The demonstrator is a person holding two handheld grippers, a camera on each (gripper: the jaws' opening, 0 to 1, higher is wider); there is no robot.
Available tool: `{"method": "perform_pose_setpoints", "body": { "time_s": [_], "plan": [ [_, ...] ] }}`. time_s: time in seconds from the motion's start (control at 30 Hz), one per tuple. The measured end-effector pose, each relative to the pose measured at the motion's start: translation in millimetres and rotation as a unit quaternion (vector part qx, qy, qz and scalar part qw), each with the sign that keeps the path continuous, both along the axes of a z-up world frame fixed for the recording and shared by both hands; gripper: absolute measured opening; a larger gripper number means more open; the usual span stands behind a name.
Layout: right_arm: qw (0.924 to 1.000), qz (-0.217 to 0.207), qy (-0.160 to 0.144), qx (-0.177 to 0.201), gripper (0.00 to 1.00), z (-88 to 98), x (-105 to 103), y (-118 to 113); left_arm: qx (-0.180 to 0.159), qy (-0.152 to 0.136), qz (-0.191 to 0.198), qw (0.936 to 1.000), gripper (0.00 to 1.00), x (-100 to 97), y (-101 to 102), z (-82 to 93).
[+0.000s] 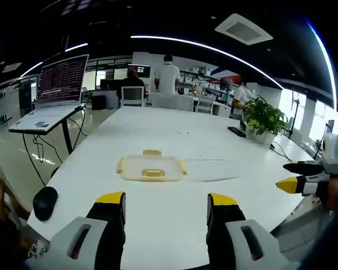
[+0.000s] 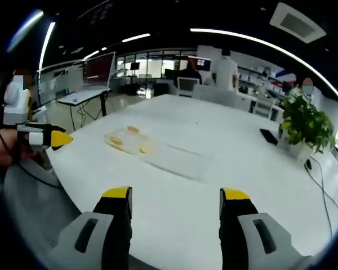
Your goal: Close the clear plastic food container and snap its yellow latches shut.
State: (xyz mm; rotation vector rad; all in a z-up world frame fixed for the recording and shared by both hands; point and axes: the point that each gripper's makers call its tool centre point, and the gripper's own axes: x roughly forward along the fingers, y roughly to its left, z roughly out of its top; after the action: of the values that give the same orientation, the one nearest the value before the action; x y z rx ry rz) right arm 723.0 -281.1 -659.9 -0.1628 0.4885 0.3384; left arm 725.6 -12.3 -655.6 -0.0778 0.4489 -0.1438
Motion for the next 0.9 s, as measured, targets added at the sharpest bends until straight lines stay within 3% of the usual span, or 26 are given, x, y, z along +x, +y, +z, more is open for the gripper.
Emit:
{"method": "perform_pose_setpoints", "body": {
  "time_s": [0.9],
  "plan": [
    [1.0,0.007,-0.001,-0.003,0.61,-0.6,-0.5,2.9,0.003,0.0,-0.002,1.0,0.53,0.1,0.1,-0.4]
  ]
}}
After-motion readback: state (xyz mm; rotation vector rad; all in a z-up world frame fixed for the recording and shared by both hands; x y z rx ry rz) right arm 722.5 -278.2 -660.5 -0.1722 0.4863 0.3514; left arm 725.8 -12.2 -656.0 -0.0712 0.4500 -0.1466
